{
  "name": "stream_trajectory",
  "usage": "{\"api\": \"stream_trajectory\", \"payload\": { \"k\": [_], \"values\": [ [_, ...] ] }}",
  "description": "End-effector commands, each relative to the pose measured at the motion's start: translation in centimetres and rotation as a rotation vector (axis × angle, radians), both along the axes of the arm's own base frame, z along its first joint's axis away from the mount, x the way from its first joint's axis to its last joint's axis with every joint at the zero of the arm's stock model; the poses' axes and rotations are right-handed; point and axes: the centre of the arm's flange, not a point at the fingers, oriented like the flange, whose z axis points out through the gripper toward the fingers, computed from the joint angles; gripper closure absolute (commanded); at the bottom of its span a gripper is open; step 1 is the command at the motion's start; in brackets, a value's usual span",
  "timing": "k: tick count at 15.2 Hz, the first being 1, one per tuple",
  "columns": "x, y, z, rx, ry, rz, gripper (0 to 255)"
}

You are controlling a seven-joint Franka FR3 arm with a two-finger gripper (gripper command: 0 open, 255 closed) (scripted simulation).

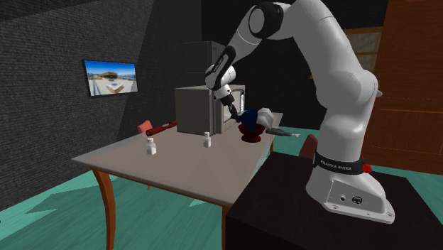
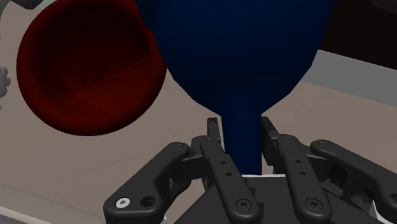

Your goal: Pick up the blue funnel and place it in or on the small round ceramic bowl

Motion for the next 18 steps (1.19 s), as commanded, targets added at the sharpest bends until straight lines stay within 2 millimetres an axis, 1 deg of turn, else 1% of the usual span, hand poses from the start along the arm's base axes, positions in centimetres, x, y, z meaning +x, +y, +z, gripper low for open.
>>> {"api": "stream_trajectory", "payload": {
  "k": [1,13,18],
  "values": [
    [-0.1,-3.0,-0.1,0.000,0.000,0.001,255],
    [0.2,-18.6,-0.7,0.000,0.000,0.001,255],
    [0.2,-18.6,-3.4,0.000,0.000,0.001,255]
  ]
}}
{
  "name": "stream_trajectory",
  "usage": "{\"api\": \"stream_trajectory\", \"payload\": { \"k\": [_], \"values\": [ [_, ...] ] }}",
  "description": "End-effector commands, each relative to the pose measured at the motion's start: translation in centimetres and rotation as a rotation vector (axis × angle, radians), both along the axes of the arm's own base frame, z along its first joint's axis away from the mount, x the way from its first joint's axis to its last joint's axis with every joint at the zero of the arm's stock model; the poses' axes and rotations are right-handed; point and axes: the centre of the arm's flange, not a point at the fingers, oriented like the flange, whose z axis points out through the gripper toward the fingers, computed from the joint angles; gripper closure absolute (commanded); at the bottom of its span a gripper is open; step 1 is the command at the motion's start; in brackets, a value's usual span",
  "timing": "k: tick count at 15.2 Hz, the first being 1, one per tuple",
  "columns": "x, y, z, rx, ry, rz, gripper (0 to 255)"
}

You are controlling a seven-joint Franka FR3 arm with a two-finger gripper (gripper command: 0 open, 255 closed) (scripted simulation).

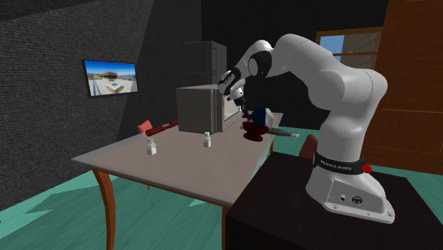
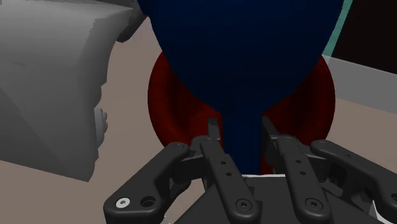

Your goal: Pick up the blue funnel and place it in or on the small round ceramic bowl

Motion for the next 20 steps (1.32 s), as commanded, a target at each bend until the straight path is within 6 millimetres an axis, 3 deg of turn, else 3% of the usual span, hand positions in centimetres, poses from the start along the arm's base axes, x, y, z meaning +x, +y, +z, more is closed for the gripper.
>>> {"api": "stream_trajectory", "payload": {
  "k": [1,4,12,13,18,20],
  "values": [
    [0.0,0.0,-1.1,0.000,0.001,0.000,255],
    [0.0,0.0,-3.1,0.000,0.001,0.000,255],
    [0.0,0.0,-3.1,0.000,0.000,0.000,255],
    [0.1,0.1,-3.0,0.000,0.001,-0.001,0],
    [0.0,0.0,-3.1,0.000,0.001,0.000,0],
    [1.2,0.6,-0.8,0.000,0.001,0.000,0]
  ]
}}
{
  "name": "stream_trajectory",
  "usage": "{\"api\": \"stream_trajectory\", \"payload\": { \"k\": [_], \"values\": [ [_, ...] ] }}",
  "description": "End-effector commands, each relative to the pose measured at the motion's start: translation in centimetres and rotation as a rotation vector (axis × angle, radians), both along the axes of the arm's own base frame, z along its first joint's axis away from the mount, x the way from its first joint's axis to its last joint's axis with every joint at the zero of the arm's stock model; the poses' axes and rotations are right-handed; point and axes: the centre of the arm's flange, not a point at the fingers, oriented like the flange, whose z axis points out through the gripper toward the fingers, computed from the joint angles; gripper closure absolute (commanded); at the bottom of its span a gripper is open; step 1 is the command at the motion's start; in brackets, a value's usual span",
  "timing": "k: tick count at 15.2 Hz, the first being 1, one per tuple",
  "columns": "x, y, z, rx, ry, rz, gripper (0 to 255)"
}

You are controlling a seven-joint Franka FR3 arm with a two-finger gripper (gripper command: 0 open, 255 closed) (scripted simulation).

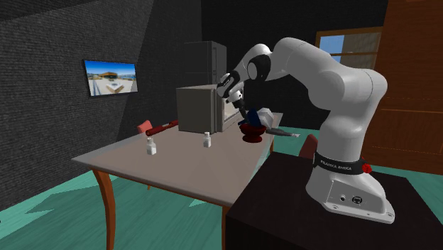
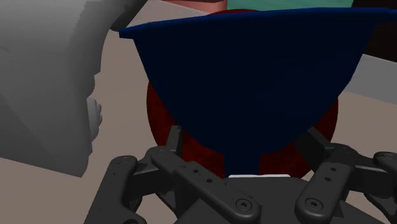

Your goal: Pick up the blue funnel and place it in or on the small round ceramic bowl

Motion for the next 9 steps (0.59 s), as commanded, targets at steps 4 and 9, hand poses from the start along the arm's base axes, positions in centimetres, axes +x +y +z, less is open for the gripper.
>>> {"api": "stream_trajectory", "payload": {
  "k": [4,9],
  "values": [
    [1.44,0.65,2.91,0.000,0.000,0.000,0],
    [1.44,0.65,2.91,0.000,0.000,0.000,0]
  ]
}}
